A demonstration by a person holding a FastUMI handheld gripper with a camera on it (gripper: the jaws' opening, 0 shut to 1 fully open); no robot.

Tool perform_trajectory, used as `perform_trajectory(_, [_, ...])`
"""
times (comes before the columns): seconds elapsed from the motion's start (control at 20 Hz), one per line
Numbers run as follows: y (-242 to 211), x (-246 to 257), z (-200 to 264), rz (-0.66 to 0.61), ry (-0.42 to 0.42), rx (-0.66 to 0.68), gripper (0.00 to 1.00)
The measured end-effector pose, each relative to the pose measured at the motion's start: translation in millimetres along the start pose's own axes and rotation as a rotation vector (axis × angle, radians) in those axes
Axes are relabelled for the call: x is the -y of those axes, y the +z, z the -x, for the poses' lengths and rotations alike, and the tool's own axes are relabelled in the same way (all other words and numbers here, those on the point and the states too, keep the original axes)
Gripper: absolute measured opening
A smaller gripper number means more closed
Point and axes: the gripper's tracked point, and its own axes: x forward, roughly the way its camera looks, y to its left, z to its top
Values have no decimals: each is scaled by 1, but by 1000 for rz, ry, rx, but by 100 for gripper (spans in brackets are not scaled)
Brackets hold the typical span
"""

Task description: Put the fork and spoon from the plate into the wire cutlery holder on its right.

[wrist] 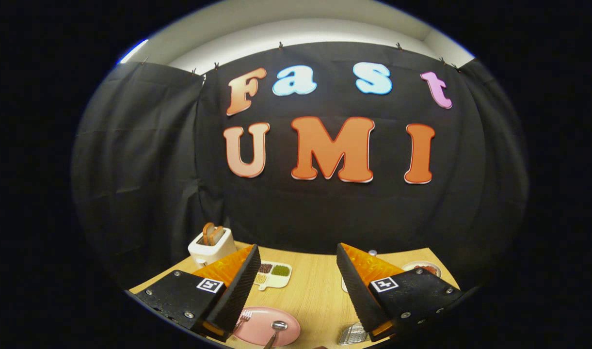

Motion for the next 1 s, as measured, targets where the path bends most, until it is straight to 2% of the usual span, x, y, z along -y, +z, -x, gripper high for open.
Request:
perform_trajectory(0.3, [-85,-22,-13,-24,32,-258,95])
perform_trajectory(0.7, [-208,-43,-6,-10,65,-602,94])
perform_trajectory(1.0, [-277,-54,5,-11,67,-788,90])
